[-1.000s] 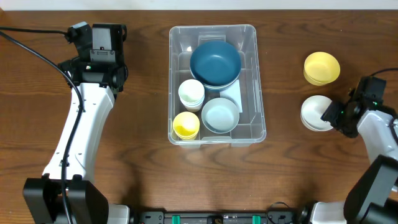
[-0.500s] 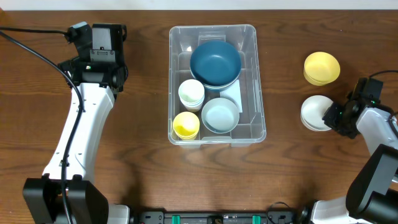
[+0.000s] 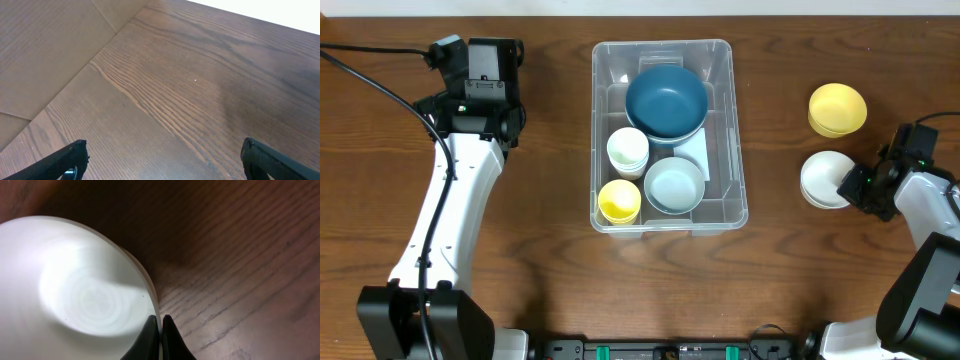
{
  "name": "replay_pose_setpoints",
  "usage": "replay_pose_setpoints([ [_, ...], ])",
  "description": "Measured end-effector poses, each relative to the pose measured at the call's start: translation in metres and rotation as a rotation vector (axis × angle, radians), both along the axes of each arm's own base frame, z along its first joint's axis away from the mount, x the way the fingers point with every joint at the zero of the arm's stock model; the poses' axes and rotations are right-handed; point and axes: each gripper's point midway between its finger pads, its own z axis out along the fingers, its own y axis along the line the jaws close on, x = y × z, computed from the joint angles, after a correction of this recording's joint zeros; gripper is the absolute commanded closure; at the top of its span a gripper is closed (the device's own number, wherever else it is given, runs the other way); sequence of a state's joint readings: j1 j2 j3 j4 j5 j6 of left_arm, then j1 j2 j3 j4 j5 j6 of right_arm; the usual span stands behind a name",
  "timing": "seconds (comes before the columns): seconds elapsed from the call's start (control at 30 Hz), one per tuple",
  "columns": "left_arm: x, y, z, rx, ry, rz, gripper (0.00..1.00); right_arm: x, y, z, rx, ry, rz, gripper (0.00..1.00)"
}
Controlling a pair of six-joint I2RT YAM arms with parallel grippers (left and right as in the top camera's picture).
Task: Pack container
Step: 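Lift the white bowl with the right gripper, then carry the white bowl into the container and drop it onto the other bowl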
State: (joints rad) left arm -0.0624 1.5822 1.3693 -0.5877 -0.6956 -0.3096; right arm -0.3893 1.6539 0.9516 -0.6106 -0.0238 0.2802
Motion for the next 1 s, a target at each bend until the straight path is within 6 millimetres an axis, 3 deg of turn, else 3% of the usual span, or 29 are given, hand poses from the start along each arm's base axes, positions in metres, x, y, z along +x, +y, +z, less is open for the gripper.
replay_pose_setpoints([
  [0.23, 0.000, 0.000, 0.000, 0.000, 0.000, 0.000, 0.02, -0.012, 0.006, 0.023, 0.010, 0.012, 0.009, 0.99],
  [0.43, 0.000, 0.000, 0.000, 0.000, 0.000, 0.000, 0.02, -0.006, 0.020, 0.079, -0.024, -0.147, 0.056, 0.99],
  [0.63, 0.000, 0.000, 0.000, 0.000, 0.000, 0.000, 0.02, 0.000, 0.057, 0.139, -0.031, -0.336, 0.198, 0.99],
  [1.0, 0.000, 0.000, 0.000, 0.000, 0.000, 0.000, 0.02, 0.015, 0.125, 0.205, -0.024, -0.491, 0.449, 0.99],
])
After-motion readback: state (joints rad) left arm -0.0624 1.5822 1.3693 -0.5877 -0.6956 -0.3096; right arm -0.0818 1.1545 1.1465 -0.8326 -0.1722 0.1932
